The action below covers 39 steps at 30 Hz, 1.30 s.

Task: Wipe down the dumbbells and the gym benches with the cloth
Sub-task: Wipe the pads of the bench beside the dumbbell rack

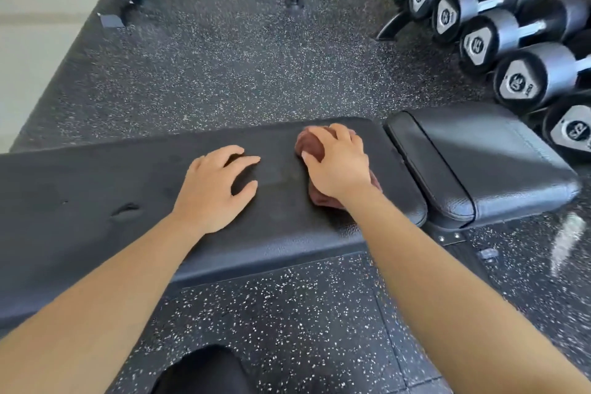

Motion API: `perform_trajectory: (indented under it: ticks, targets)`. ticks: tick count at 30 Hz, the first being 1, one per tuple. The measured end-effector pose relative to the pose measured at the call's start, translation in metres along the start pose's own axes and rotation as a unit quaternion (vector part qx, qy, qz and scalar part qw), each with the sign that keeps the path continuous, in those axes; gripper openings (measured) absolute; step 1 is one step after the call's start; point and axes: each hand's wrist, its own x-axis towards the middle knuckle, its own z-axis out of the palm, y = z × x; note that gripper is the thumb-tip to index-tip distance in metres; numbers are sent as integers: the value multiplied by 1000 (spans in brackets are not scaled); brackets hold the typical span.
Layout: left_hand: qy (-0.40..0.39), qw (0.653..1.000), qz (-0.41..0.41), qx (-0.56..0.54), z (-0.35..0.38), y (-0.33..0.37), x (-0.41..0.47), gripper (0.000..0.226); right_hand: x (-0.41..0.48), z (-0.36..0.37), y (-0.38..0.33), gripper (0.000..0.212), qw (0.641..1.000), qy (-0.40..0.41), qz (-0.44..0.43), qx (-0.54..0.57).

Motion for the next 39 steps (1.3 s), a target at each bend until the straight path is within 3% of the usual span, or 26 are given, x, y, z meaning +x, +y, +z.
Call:
perform_trajectory:
  ticks: [9,18,25,32,39]
  targets:
    - [0,1000,5,-23,2,-3,-3,43,-86,11,-30,48,999,23,-35,16]
    - [20,999,-3,-32,5,-5,-2,42,-34,16,-35,49,999,25,35,20]
    - [3,999,-13,-34,4,-5,-6,43,-53,19,-32,45,998,58,28,15]
    - [4,1000,-19,-21,4,-3,-8,44,-5,14,-42,45,998,21,49,16]
    - [-1,999,-24,-24,2,-3,-2,45,-38,21,-32,45,998,52,28,-12]
